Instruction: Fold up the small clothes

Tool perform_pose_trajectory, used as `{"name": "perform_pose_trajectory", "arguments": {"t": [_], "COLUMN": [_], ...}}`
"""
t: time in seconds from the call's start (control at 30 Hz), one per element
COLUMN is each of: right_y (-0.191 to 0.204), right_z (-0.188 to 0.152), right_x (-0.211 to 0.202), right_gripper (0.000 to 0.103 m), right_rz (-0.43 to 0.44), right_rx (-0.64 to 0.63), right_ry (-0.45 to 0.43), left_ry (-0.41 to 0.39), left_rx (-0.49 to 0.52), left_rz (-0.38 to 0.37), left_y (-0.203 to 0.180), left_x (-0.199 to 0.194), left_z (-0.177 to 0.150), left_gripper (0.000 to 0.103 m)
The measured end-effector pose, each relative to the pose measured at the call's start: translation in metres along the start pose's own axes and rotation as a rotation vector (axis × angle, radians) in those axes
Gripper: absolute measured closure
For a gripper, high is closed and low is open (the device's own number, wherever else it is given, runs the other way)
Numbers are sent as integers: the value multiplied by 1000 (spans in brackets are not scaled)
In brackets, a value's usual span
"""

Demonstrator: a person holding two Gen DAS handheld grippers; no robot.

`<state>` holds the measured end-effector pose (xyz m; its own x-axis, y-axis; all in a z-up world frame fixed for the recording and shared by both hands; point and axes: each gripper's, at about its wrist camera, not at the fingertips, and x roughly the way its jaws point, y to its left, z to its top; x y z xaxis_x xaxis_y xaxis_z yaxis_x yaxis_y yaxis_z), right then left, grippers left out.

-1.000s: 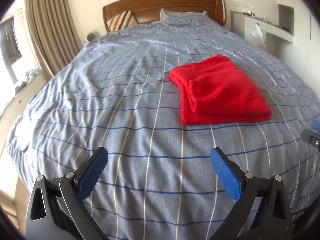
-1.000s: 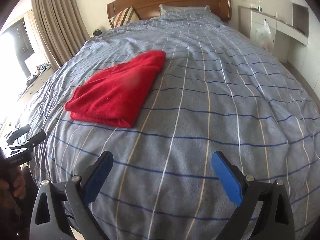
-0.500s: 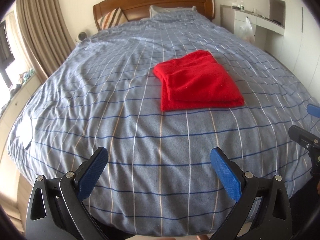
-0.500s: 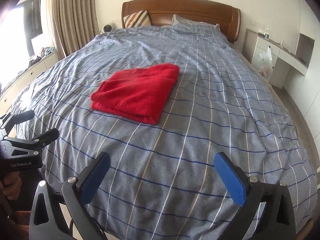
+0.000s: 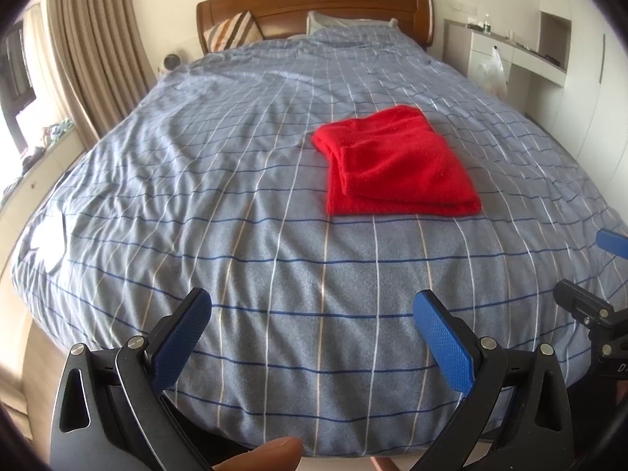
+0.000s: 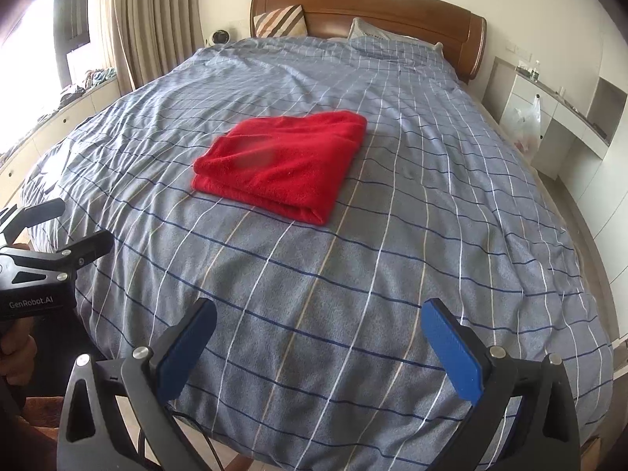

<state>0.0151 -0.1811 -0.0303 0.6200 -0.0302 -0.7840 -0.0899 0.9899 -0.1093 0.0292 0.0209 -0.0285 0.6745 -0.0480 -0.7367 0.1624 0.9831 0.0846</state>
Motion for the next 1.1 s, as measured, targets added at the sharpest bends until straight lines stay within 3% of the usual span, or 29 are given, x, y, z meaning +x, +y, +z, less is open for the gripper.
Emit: {"name": "perform_pose_trajectory", "arguments": {"t": [0.3, 0.5, 0.7, 0.87, 1.1], "right_y": [5, 8, 7, 5, 4], "right_z": [9, 17, 20, 21, 21], "right_x": [-18, -33, -42, -46, -45], "right_gripper": [1, 1, 1, 1, 1], "right_rz": [-8, -8, -20, -35, -61], "right_rx": [-12, -28, -30, -21, -17], "right_ry": [-34, -65, -96, -114, -102], "left_ry": [-11, -67, -108, -108, -65], "left_rx": [-33, -8, -19, 3, -44], "left_rz": [-16, 13, -21, 29, -30], "left_y": [9, 10, 10, 7, 12], "left_x": [-10, -27, -45, -46, -41], "left_z": [7, 17, 24, 23, 23], "left_gripper": [0, 0, 0, 0, 0]}}
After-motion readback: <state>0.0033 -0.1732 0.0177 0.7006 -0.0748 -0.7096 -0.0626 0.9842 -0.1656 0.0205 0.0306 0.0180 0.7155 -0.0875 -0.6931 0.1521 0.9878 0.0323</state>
